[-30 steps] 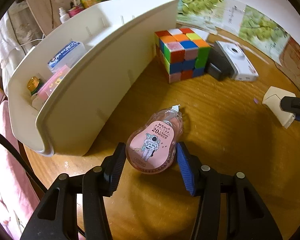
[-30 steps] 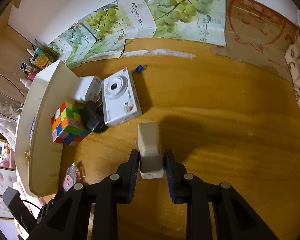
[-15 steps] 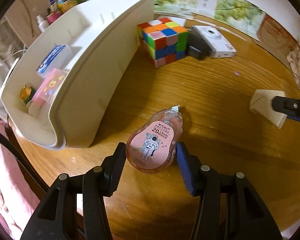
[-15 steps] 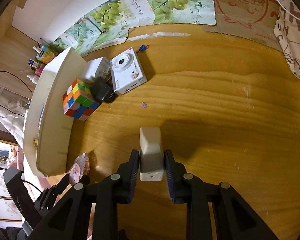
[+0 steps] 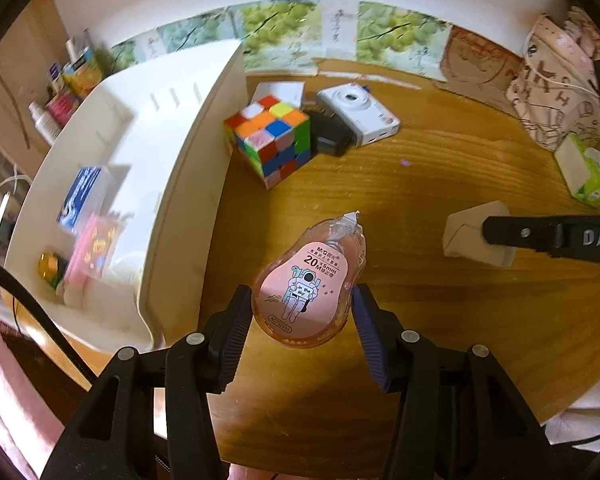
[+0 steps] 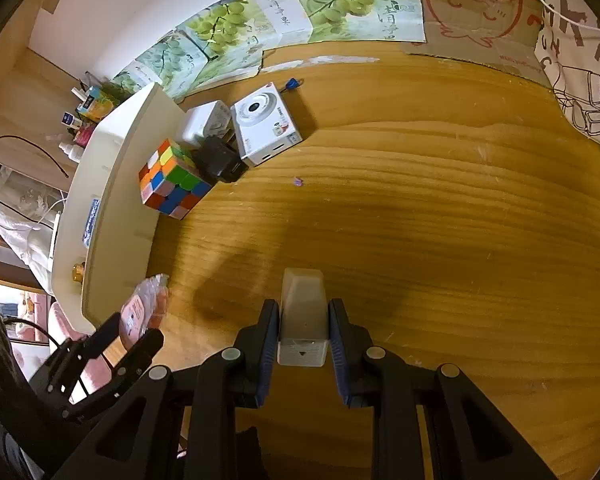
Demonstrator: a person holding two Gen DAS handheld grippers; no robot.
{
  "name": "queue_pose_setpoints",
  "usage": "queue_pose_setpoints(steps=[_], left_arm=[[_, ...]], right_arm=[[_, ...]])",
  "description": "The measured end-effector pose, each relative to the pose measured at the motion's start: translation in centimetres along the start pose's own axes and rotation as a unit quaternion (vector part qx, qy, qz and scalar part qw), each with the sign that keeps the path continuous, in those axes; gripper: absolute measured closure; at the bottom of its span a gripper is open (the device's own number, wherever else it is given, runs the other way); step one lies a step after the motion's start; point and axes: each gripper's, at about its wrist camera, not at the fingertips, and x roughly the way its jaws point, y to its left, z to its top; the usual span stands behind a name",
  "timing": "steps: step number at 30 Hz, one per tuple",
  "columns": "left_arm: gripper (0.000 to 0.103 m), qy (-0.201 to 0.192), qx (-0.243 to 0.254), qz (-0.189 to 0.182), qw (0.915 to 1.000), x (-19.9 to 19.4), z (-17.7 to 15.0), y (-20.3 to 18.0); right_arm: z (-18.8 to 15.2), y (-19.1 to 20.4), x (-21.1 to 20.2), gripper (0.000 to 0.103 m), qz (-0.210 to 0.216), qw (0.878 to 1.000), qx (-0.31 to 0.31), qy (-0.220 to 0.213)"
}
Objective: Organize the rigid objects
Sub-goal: 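Lift the pink tape roller and cream block off the desk, then carry the pink tape roller and cream block over the white tray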
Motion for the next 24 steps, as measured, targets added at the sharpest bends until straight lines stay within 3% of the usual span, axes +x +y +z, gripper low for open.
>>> queue_pose_setpoints(steps=[16,24], left_arm=[[0.048,-0.065,0.078,-0.070,0.9924,-4.9,3.6,4.2],[0.048,-0.111,0.109,-0.142,0.9776,-7.3,5.1,8.1]], right_arm=[[0.1,5.1,-2.2,0.078,-0.005,0.999,0.020,-0.030],[0.5,9.2,-3.1,0.078,-0.004,0.997,0.033,-0.062]])
